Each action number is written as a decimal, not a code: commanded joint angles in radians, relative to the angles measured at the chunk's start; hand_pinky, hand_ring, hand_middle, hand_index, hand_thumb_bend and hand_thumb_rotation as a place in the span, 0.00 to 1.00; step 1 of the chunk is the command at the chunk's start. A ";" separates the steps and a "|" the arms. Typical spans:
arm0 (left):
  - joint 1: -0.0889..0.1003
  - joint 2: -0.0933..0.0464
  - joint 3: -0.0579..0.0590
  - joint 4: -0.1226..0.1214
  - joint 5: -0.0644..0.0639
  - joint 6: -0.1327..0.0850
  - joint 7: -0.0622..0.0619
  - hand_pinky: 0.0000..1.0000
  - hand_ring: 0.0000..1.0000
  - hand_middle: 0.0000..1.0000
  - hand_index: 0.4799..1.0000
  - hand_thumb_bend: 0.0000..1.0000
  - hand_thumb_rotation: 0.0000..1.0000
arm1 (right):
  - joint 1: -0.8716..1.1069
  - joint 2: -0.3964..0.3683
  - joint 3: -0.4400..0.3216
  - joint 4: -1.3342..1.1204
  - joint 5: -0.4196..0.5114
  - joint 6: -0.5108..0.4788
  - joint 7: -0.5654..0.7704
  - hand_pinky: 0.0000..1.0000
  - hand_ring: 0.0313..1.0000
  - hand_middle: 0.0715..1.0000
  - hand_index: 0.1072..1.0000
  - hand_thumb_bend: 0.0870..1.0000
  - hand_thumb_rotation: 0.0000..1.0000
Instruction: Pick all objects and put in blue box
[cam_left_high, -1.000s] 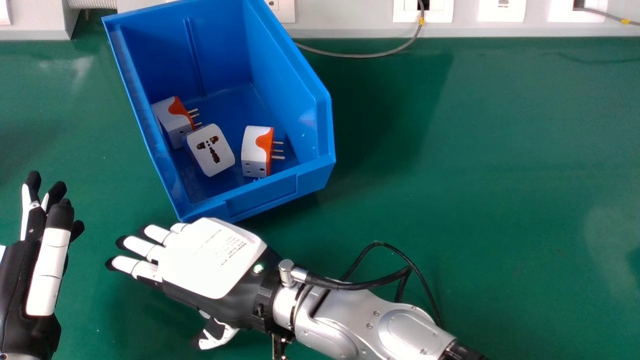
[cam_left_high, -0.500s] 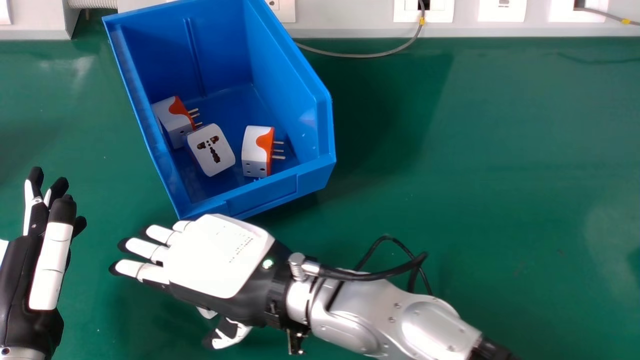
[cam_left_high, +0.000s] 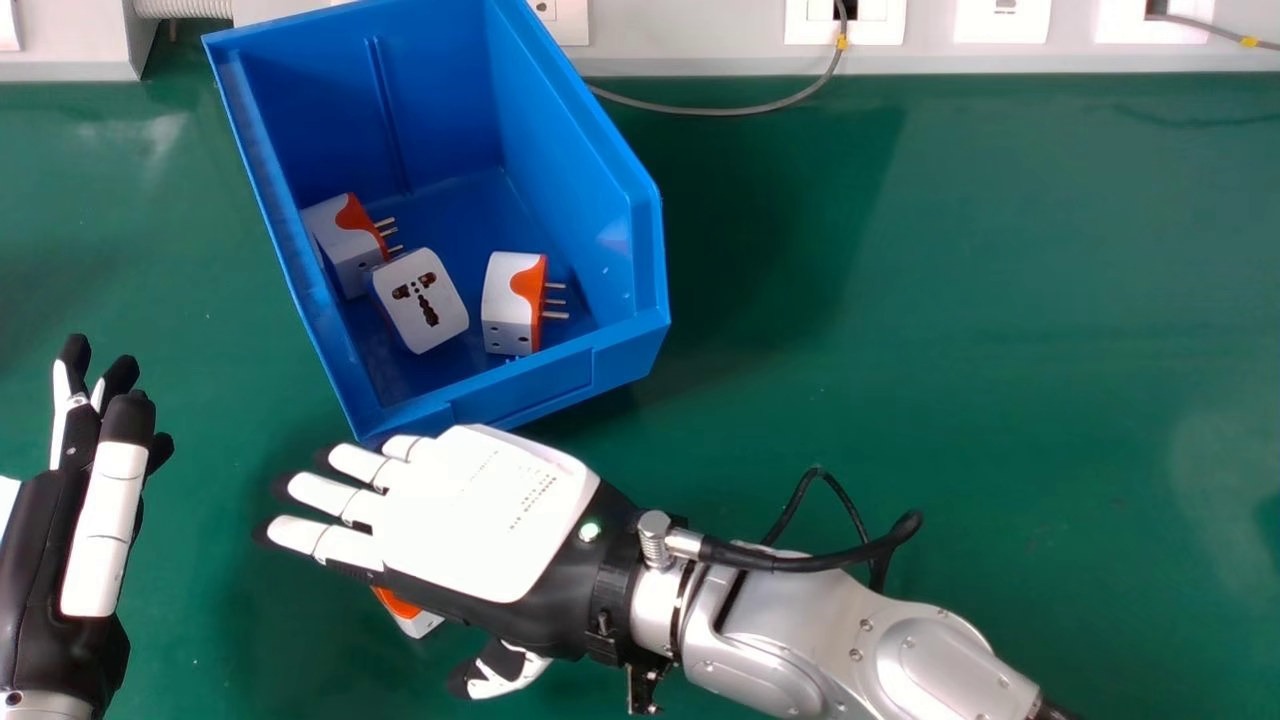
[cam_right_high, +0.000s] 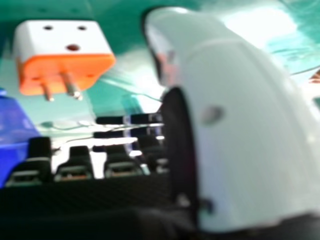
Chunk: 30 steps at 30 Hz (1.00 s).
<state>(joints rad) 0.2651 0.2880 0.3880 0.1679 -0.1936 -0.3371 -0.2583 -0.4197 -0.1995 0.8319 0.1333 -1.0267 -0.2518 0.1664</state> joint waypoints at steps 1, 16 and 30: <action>-0.004 0.010 0.003 -0.016 0.000 -0.011 0.000 0.96 1.00 1.00 1.00 0.86 0.96 | -0.005 0.016 -0.008 -0.012 0.001 -0.001 -0.009 0.92 1.00 1.00 0.95 0.27 0.00; 0.025 -0.004 -0.004 -0.054 -0.005 -0.007 0.002 0.96 1.00 1.00 1.00 0.86 0.96 | -0.056 0.047 0.025 0.078 -0.028 -0.017 -0.008 0.91 0.99 1.00 0.95 0.27 0.02; 0.063 -0.019 -0.014 -0.124 -0.005 0.016 0.013 0.95 1.00 1.00 1.00 0.87 0.96 | -0.095 0.090 0.034 0.155 -0.025 0.014 0.063 0.93 0.99 1.00 0.94 0.28 0.04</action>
<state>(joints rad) 0.3220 0.2747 0.3757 0.0722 -0.1943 -0.3172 -0.2492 -0.4882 -0.1317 0.8643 0.2958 -1.0560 -0.2444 0.2248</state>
